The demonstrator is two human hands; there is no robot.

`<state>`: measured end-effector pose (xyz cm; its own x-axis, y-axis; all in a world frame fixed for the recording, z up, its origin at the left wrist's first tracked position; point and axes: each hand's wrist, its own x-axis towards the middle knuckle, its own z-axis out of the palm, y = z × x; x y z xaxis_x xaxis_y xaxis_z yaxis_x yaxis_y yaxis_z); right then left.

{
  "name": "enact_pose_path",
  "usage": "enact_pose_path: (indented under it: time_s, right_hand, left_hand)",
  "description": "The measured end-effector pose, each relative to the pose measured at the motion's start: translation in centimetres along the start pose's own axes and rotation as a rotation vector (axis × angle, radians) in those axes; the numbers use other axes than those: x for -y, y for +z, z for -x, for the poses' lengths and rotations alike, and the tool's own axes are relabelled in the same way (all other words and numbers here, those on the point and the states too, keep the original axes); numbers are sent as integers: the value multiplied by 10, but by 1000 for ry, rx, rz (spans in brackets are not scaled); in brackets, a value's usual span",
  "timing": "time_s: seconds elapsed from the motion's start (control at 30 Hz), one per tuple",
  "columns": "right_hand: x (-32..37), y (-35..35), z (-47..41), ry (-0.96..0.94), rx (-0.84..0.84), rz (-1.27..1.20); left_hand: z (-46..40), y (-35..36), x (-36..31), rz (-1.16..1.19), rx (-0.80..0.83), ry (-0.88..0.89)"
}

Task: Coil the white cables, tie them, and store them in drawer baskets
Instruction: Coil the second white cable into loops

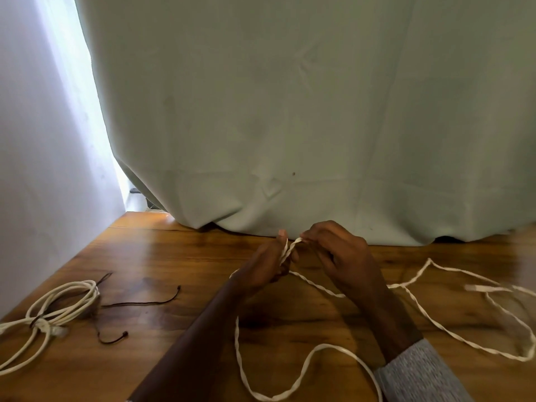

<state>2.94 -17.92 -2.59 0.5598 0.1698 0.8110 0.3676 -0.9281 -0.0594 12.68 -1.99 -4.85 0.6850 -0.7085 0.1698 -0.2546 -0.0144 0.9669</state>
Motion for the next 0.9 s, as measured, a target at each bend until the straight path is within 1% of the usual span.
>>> enact_pose_path:
  time_s: [0.07, 0.23, 0.33, 0.4, 0.5, 0.63, 0.7, 0.8, 0.9]
  right_hand:
    - [-1, 1, 1, -9, -26, 10]
    - [-17, 4, 8, 109, -66, 38]
    - [-20, 7, 10, 140, -66, 13]
    - [-19, 7, 10, 127, -77, 18]
    - [-14, 8, 8, 63, -103, 61]
    - [-5, 10, 3, -10, -140, 110]
    - [-5, 10, 3, 1, -134, 111]
    - [-13, 11, 6, 103, -96, 86]
    - [-19, 12, 7, 191, -66, 93]
  left_hand:
    - [1, 0, -1, 0, 66, -31]
    - [4, 1, -7, 52, 274, -64]
    - [5, -4, -5, 54, 352, -53]
    - [7, -4, -5, -6, 348, -20]
    - [6, -2, -3, -146, 270, 2]
    - [5, -1, -1, -196, 252, 41]
    - [5, 3, -2, -171, 274, 26]
    - [10, 9, -8, -125, 311, 9]
    - [11, 8, -11, 69, 297, 1]
